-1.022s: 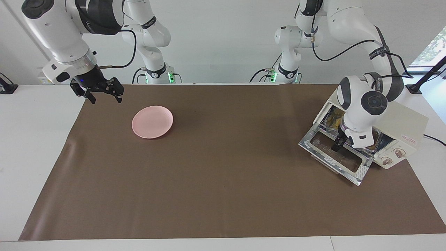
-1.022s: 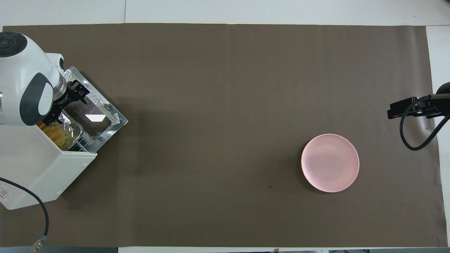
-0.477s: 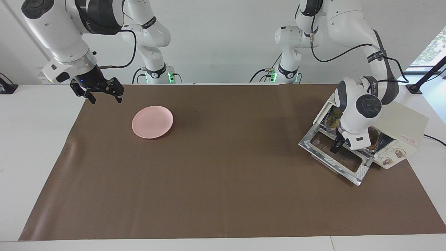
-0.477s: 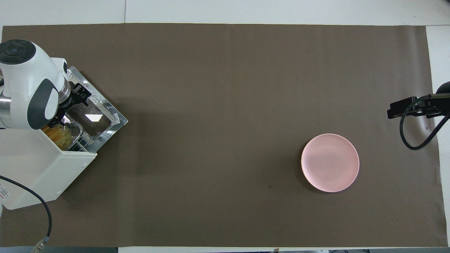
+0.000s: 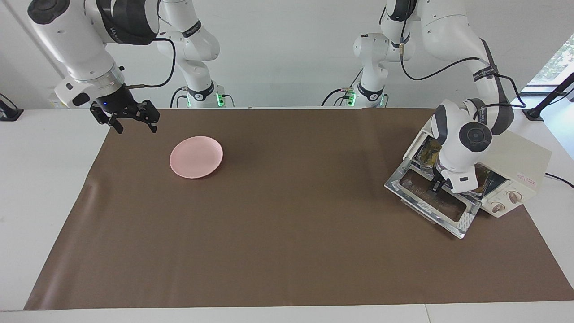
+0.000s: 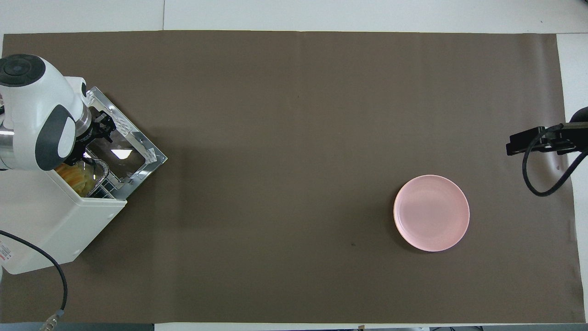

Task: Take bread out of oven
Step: 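Reach the left gripper into the oven and grasp the foil tray, then pull the foil tray out of the oven with the left gripper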

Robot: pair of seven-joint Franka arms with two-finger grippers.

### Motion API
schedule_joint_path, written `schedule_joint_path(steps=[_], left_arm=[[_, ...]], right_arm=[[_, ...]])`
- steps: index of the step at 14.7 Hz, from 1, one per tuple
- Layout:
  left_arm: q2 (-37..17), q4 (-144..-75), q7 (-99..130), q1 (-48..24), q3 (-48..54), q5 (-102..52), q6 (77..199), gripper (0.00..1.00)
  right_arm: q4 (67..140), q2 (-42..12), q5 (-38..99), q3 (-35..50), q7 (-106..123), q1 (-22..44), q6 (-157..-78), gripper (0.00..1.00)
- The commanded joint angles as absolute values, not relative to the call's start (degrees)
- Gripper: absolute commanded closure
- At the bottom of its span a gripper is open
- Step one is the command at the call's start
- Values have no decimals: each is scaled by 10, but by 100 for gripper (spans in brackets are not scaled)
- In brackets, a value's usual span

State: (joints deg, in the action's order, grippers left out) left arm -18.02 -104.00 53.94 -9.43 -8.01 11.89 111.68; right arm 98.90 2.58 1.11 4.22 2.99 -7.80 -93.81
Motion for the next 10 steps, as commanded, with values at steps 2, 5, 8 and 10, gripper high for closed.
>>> schedule_joint_path(steps=[2,5,8,10], left_arm=[[-169,-1059,548,-92,-78,133,1133,86],[-169,-1058,543,-91,-78,133,1132,100],[-176,-1025,540,-107,-75,134,1131,100],[-189,-1000,539,-138,-73,127,1133,100]], right_arm=[[992,33,8,47,44,-83,-933,0],[991,33,8,47,44,-83,-933,0],[992,33,7,47,44,-83,-933,0],[992,33,7,47,44,-83,-933,0]])
